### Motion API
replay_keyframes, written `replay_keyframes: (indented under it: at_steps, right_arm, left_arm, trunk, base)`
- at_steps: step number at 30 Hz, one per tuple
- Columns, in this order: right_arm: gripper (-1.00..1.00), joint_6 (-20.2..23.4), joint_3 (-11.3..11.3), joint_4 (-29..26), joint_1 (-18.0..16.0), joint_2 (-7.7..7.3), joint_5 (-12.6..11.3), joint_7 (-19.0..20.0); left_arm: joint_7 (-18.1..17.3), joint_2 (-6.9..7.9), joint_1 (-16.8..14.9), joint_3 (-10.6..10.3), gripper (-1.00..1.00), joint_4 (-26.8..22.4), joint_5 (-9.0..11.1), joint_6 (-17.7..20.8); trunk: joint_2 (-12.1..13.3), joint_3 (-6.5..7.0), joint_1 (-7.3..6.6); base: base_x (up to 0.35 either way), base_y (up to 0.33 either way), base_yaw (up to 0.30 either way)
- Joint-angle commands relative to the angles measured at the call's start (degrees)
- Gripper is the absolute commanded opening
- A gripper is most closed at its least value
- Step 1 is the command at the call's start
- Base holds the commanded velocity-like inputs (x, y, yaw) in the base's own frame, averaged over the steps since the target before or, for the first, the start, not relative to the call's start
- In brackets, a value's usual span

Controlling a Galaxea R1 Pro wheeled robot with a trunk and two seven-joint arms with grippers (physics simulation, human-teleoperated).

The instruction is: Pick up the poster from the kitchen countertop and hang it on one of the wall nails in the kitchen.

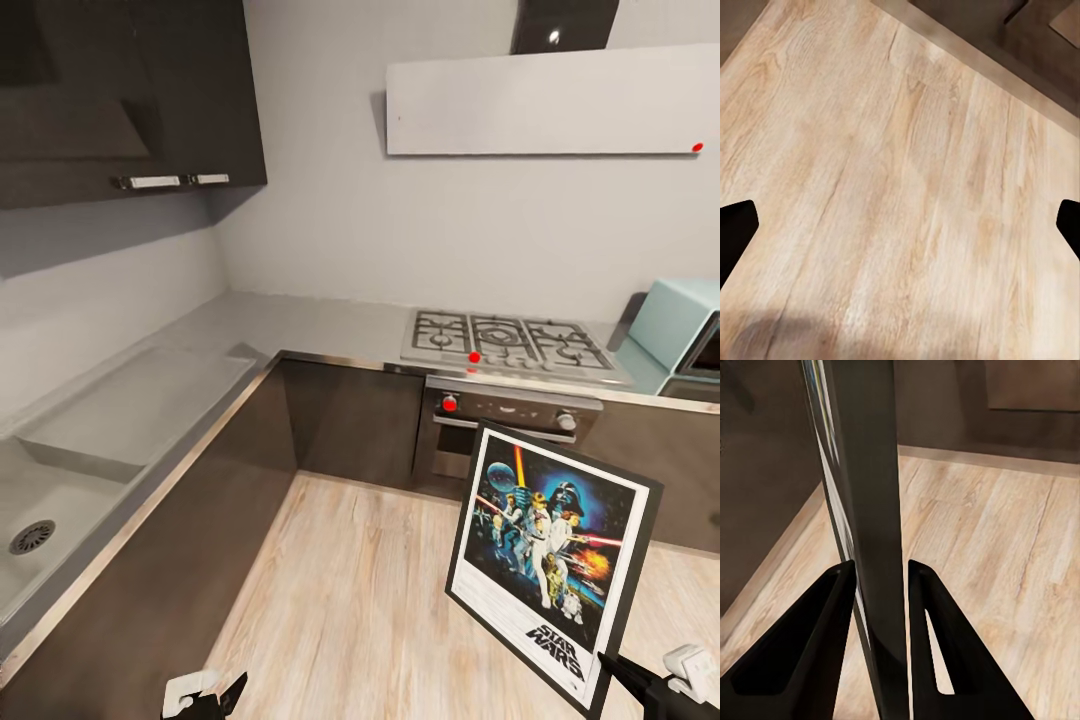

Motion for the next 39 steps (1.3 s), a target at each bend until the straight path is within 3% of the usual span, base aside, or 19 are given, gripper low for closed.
replay_keyframes:
  at_steps: [1, 21, 39]
  right_arm:
    - [-1.0, -0.37, -0.09, 0.05, -0.06, 0.0, 0.02, 0.23]
    - [-1.0, -0.37, -0.1, 0.1, -0.08, 0.0, 0.03, 0.19]
    - [-1.0, -0.37, -0.08, 0.1, -0.06, 0.0, 0.03, 0.23]
  left_arm:
    - [-0.15, 0.03, -0.05, -0.48, 1.0, 0.02, 0.57, -0.21]
    - [-0.15, 0.03, -0.05, -0.53, 1.0, 0.02, 0.57, -0.21]
    - [-0.15, 0.03, -0.05, -0.5, 1.0, 0.02, 0.57, -0.21]
  trunk:
    - [0.35, 0.11, -0.21]
    - [8.37, 3.75, -4.61]
    - [15.19, 8.38, -8.34]
  base:
    - [0.0, 0.0, 0.0]
    - [0.0, 0.0, 0.0]
    - [0.0, 0.0, 0.0]
